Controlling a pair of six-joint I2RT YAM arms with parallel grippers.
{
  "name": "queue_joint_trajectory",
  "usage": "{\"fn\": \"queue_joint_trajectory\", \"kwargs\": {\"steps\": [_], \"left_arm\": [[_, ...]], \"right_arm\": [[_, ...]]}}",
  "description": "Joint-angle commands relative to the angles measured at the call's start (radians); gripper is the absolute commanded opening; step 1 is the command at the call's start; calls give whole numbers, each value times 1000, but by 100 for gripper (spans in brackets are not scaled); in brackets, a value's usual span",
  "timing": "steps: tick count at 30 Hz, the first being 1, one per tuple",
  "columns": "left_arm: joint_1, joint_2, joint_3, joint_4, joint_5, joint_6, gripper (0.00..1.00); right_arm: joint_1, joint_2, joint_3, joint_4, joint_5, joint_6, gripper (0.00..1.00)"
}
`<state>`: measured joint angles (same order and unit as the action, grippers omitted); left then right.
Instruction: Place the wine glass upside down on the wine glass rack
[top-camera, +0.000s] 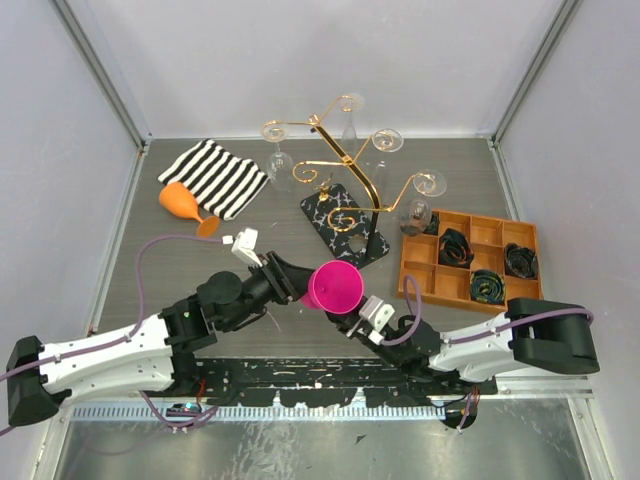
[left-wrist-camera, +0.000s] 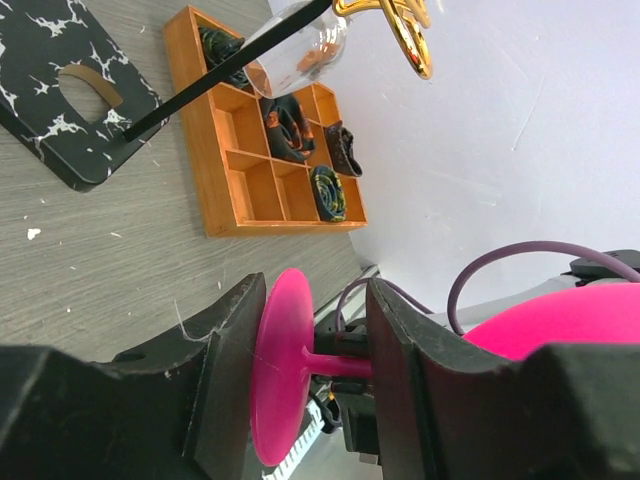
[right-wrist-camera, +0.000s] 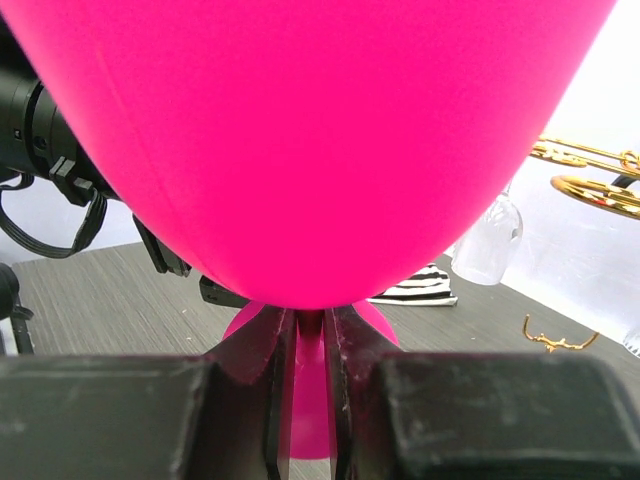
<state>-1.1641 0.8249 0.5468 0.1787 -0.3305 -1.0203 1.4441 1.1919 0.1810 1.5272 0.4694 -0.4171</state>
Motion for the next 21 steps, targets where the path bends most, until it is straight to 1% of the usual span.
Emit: {"fn": "queue_joint_trajectory", "kwargs": {"steps": [1, 5, 17, 21], "left_arm": [[-8, -32, -28, 16, 13, -19, 50], [-8, -61, -27, -7, 14, -25, 48], [-8, -88, -28, -33, -7, -25, 50], [-8, -93, -28, -39, -17, -25, 51]], "right_arm": [[1, 10, 61, 170, -12, -42, 5], [2, 3, 80, 169, -10, -39, 4], [2, -53, 68, 170, -50, -2, 5], [2, -44, 64, 170, -30, -11, 5]]}}
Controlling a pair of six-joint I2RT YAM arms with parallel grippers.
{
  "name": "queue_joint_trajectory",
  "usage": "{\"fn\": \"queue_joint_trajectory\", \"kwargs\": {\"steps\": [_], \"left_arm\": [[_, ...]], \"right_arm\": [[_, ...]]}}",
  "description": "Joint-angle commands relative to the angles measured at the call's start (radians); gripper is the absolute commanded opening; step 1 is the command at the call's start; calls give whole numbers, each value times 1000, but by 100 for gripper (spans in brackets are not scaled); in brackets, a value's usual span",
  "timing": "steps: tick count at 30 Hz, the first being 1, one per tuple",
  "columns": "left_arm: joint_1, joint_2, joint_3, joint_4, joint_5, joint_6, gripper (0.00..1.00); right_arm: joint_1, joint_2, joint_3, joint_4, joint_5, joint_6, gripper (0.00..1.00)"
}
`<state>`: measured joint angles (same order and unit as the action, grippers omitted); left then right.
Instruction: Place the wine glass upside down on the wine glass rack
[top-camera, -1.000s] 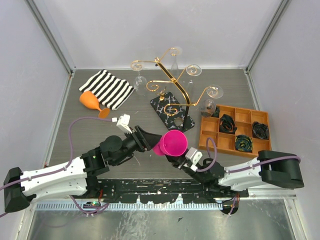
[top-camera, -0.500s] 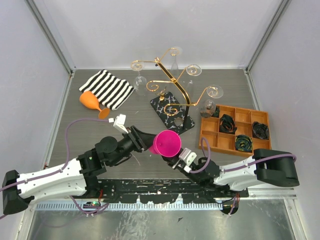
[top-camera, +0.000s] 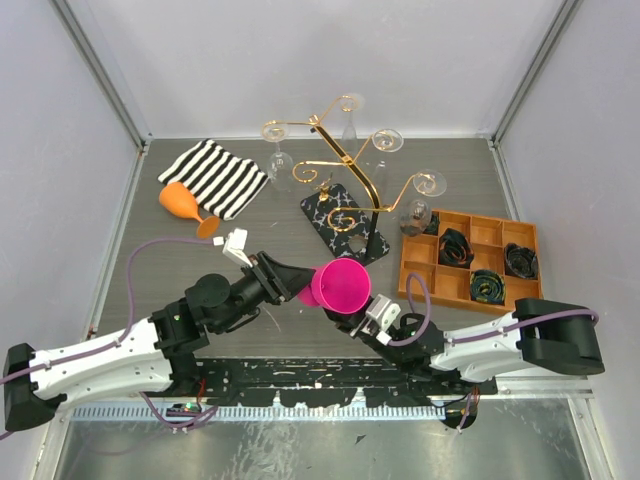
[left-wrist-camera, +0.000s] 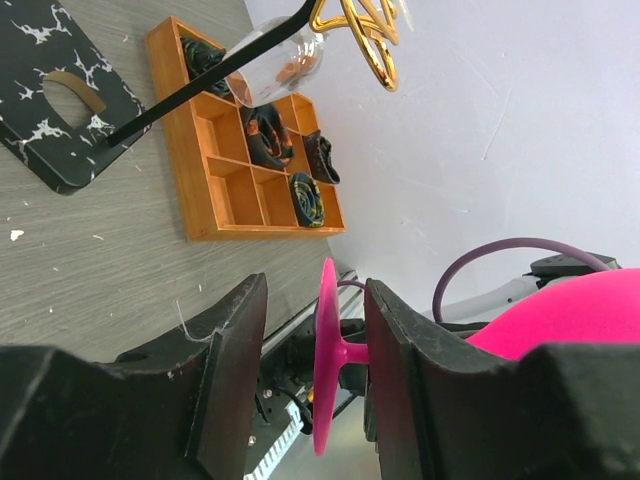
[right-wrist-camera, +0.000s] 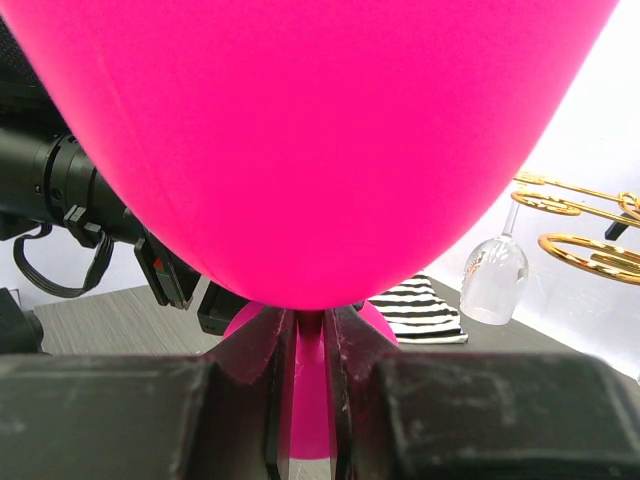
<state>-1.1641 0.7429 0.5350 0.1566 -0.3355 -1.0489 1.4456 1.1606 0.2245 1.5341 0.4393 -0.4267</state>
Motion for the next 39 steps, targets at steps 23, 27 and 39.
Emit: {"fn": "queue_joint_trajectory", "kwargs": {"steps": [23, 27, 39], "left_arm": [[-8, -104, 37, -190, -108, 41, 0], [-8, -161, 89, -326, -192, 112, 0], [-8, -214, 325, -795, -407, 425, 0]], "right_arm": [[1, 41, 18, 155, 77, 1, 32], [0, -18, -26, 23, 83, 75, 46], [0, -309, -85, -611, 164, 434, 61]]}}
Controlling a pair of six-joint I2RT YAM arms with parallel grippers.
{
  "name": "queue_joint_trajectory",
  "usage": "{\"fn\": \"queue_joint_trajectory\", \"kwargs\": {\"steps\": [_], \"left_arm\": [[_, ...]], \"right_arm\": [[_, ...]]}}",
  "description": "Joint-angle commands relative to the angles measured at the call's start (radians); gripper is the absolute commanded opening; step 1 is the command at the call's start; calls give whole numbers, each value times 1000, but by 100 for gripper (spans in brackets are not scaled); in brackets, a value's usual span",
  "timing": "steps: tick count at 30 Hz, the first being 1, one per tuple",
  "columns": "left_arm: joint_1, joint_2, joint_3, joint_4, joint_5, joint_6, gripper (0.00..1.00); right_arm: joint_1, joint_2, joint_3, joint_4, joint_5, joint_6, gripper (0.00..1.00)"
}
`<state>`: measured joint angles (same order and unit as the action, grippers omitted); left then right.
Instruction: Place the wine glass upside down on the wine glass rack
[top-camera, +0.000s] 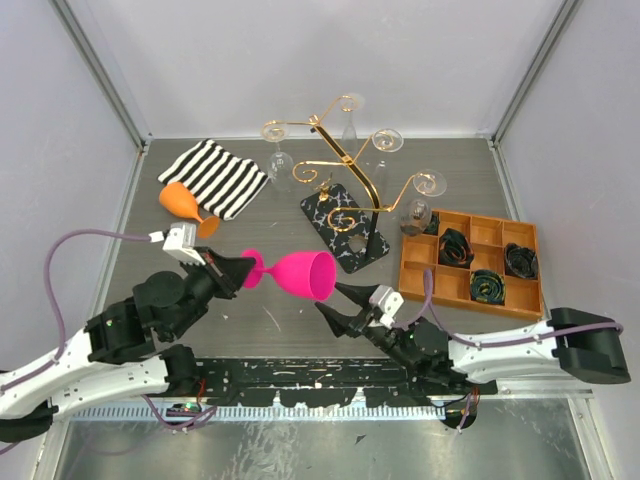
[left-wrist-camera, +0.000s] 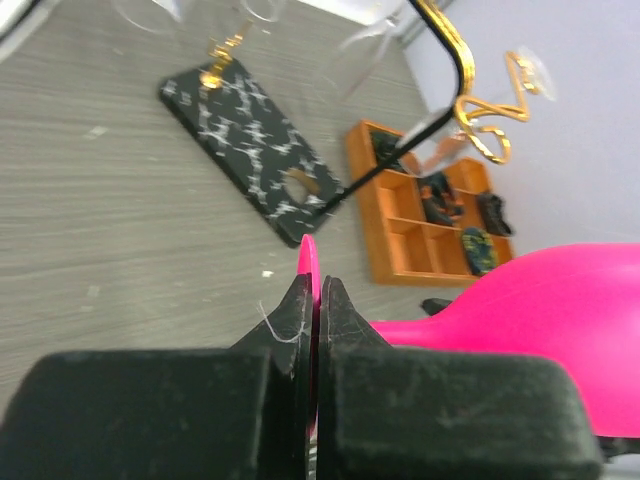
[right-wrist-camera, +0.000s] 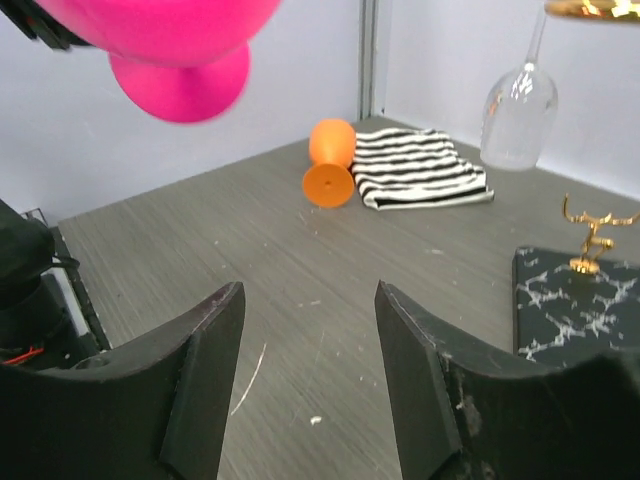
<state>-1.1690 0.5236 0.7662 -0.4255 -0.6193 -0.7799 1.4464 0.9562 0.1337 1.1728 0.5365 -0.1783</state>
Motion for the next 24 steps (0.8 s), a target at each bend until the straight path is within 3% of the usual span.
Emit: {"fn": "queue_joint_trajectory", "kwargs": {"steps": [1, 7, 12, 15, 20, 24], "left_arm": [[-3, 11, 112, -248, -140, 184, 0], [-3, 71, 235, -421, -235, 321, 0], [-3, 105, 307, -489, -257, 431, 0], [-3, 119, 323, -499, -251, 500, 0], [-3, 125, 321, -482, -186, 613, 0], [-3, 102, 281, -419, -141, 701, 0]], "right_arm": [[0, -126, 23, -344, 83, 221, 61], [0, -176, 179, -923, 105, 490, 67], [0, -166, 309, -1239, 58, 667, 76], [0, -150, 354, -1335, 33, 742, 81], [-1, -120, 444, -1418, -51, 812, 99], [0, -120, 452, -1438, -58, 800, 100]]}}
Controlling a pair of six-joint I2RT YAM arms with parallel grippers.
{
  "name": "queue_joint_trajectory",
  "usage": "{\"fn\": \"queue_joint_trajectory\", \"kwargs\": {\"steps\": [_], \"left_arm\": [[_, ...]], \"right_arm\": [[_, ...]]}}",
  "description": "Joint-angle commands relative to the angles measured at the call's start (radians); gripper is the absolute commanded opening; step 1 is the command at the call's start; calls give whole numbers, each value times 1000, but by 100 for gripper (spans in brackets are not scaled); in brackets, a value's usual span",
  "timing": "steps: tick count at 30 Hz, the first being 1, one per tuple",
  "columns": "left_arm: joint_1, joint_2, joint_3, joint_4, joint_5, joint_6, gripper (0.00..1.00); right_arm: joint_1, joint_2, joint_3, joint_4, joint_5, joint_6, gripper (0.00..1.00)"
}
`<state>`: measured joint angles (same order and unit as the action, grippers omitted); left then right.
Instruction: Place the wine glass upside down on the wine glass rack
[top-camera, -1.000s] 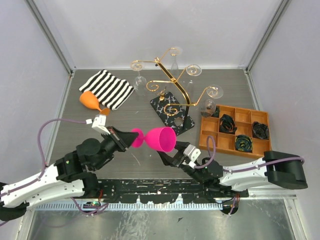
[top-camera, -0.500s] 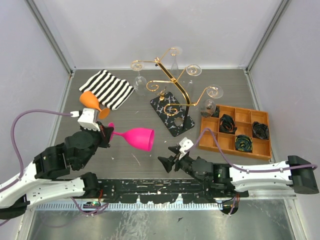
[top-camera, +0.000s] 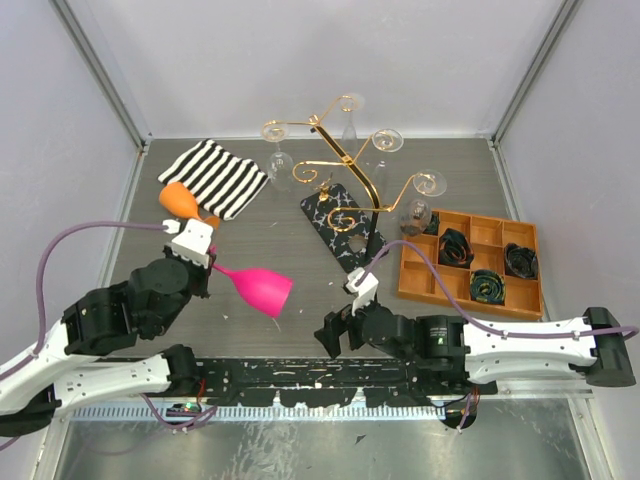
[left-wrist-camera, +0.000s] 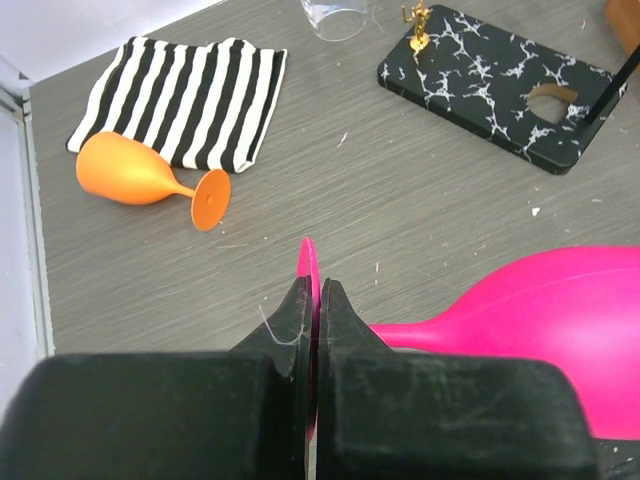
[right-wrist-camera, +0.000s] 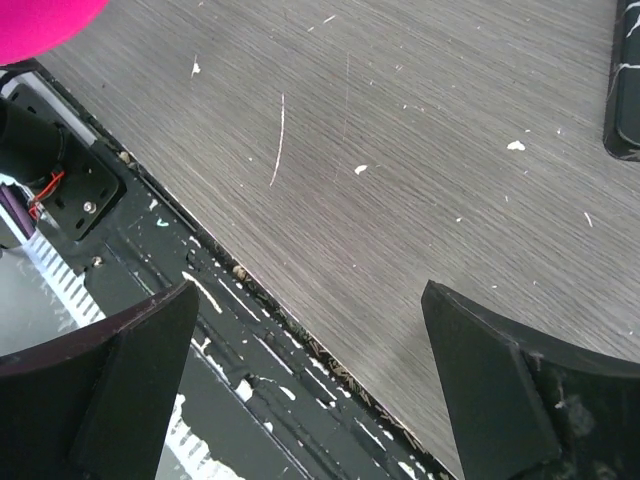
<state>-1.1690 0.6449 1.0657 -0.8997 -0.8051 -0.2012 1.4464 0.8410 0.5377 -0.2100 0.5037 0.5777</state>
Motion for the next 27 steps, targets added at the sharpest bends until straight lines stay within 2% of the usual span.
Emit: {"fn": "queue_joint_trajectory", "kwargs": {"steps": [1, 4, 7, 12, 16, 27], "left_arm": [[-3, -27, -30, 69, 54, 142, 0], [-3, -42, -49, 128, 79, 200, 0], [-4, -30, -57, 157, 98, 271, 0], [-3, 1, -102, 262, 158, 425, 0], [-3, -11, -143, 360, 281, 506, 0], [-4, 26, -197, 477, 591, 676, 0]], "right_arm": [[0, -9, 50, -75, -7, 41, 100], [0, -24, 79, -191, 94, 81, 100], [0, -57, 120, -248, 96, 67, 99], [0, -103, 163, -177, 5, -14, 95], [-1, -106, 184, -103, -32, -56, 93], [0, -34, 190, 185, -147, -131, 92]]}}
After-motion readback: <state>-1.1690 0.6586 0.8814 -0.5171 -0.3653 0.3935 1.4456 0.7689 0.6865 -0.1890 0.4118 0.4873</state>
